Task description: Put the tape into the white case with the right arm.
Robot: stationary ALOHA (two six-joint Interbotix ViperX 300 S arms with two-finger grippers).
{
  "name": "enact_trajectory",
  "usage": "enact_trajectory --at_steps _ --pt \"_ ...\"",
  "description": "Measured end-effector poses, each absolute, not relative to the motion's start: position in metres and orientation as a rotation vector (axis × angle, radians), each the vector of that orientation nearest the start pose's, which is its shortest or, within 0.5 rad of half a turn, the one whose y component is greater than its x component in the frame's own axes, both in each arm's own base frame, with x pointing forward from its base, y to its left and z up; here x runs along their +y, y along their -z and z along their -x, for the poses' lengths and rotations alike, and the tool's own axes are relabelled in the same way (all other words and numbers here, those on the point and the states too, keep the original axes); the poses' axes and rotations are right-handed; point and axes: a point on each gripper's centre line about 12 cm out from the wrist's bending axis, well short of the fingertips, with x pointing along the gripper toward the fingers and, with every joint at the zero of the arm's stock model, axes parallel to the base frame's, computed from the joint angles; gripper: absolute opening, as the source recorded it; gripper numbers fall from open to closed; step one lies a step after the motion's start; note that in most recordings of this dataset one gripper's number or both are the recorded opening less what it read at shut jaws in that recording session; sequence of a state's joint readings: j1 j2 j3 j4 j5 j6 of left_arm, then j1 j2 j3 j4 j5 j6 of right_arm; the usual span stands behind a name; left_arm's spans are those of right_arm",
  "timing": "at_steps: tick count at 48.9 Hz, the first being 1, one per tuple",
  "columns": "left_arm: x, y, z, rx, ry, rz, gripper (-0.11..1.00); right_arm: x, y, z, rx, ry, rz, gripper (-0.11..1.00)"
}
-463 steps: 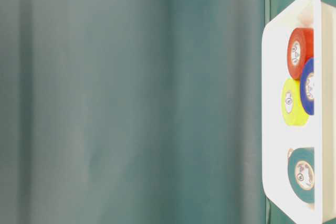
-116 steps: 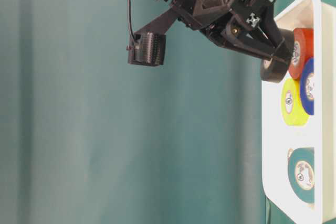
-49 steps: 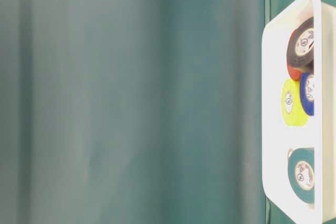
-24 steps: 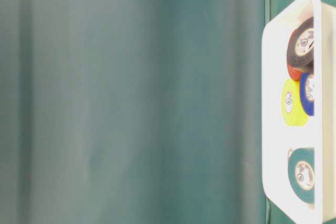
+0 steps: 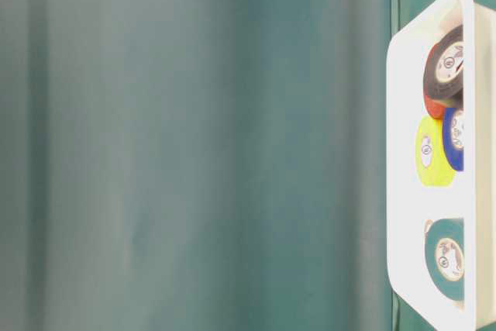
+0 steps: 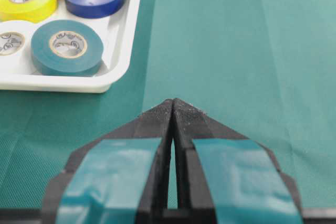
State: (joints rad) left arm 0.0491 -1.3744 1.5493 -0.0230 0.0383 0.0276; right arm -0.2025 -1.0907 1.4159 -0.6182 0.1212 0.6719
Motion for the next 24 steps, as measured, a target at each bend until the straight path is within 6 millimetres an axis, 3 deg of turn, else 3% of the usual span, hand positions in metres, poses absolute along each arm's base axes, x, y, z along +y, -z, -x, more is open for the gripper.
enact_trajectory --at_steps 24 --pt "0.006 -0.167 -0.128 0.213 -0.048 0.001 0.0 -0.018 -0.168 -0.151 0.354 0.123 -0.063 0.7"
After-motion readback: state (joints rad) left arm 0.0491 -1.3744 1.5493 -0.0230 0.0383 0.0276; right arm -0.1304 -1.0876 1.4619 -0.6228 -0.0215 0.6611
